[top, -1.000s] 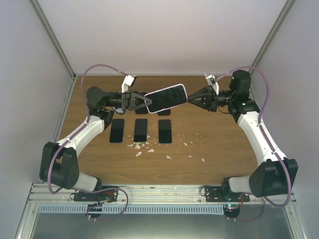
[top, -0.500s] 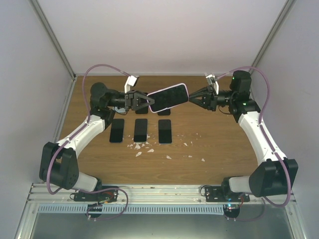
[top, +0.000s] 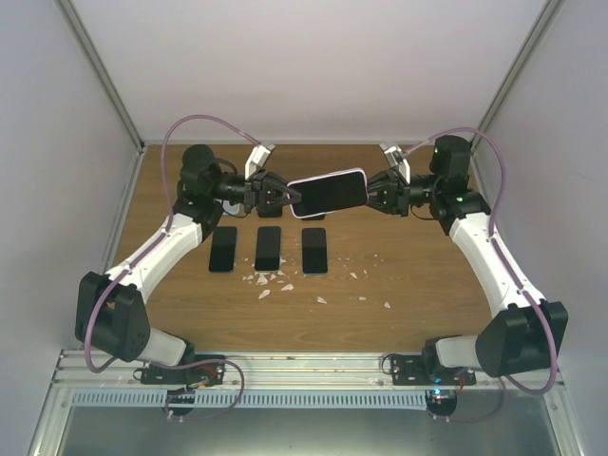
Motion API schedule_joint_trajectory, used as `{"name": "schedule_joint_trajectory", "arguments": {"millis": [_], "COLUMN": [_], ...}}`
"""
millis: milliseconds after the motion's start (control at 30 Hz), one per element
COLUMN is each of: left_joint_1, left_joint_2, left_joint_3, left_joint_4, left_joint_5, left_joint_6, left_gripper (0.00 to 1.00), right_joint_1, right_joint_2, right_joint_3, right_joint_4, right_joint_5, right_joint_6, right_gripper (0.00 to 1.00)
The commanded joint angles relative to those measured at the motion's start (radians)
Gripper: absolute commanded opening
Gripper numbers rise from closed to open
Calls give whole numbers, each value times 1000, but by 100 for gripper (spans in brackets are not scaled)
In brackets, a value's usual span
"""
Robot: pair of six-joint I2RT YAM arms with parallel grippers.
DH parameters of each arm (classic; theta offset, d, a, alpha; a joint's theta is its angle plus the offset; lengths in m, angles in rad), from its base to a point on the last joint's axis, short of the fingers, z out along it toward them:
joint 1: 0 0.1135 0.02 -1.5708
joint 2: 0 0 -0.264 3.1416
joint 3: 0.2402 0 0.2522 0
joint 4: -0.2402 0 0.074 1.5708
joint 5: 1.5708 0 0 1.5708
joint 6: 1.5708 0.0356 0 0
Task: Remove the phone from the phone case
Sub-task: Remove the phone case from the phone.
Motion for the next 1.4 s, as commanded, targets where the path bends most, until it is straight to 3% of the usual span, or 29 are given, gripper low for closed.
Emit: {"name": "schedule_joint_trajectory", "arguments": {"millis": [0,133,400,567,733,900,1000,1167,1367], "left_joint_1": [-71,-82,-71,-42,-34,-33,-27,-12,-17], "left_joint_2": [15,29,60,90,103,98,93,84,70], "left_joint_3": [66,82,135,203,242,245,260,311,438], "left_joint_4": [-8,-49,-232,-361,-511,-518,-539,-616,-767], "left_joint_5": [46,45,-23,-99,-223,-297,-320,-399,-597], "left_joint_6": [55,84,209,285,408,432,456,527,756], "left_gripper": [0,0,0,3,19,59,71,80,81], "right_joint_1": [56,66,65,46,4,-17,-33,-63,-89], "right_joint_2": [8,10,11,20,24,24,27,40,57], "right_joint_3": [-15,-39,-59,-86,-112,-123,-140,-144,-128], "right_joint_4": [73,112,174,230,312,336,368,391,378], "right_joint_5": [0,3,23,67,102,124,135,199,312], "right_joint_6": [46,95,195,275,370,403,444,504,578], "right_gripper": [19,17,1,0,1,0,0,1,0]}}
